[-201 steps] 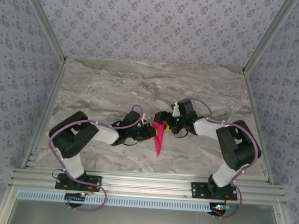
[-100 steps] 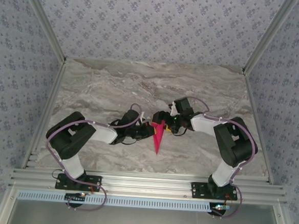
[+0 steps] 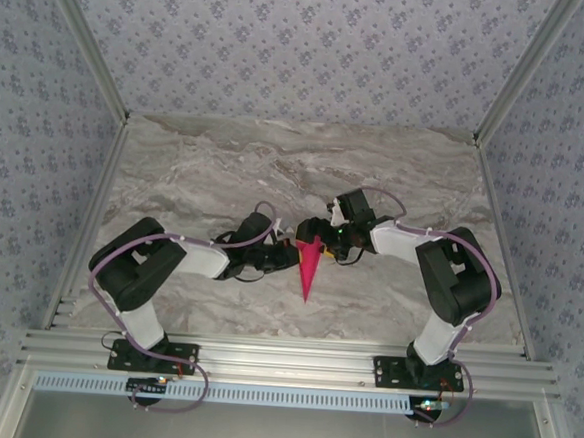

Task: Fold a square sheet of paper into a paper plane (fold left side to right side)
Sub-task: Fold the wing for the fifth time at the center of the table.

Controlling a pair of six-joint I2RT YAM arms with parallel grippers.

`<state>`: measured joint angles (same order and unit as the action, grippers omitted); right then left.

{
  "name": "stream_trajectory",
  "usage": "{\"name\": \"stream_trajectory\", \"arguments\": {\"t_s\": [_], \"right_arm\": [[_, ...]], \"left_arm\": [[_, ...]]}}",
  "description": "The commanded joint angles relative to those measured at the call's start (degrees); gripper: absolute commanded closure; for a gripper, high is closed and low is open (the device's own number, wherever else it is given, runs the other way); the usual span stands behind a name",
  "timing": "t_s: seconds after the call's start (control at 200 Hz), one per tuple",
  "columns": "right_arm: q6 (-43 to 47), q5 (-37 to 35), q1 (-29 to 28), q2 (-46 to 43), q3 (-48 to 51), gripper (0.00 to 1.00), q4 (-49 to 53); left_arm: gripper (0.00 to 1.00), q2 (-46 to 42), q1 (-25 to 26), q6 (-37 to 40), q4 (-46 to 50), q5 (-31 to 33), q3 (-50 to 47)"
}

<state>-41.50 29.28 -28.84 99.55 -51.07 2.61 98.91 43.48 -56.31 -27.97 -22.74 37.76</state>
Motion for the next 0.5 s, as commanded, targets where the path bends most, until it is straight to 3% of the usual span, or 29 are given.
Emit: {"name": "stream_trajectory", "arguments": {"t_s": [0.0,0.495], "right_arm": [[1.2,-1.8,-1.1,2.9,0.5,0.09,4.6],[1.5,-1.7,-1.5,2.8,0.3,0.09,5.0]], "left_arm": [[1.0,1.6,-0.5,2.3,0.8,-0.4,1.9],[1.0,4.5,-0.8,3.1,1.2,-0.8,2.8]]}}
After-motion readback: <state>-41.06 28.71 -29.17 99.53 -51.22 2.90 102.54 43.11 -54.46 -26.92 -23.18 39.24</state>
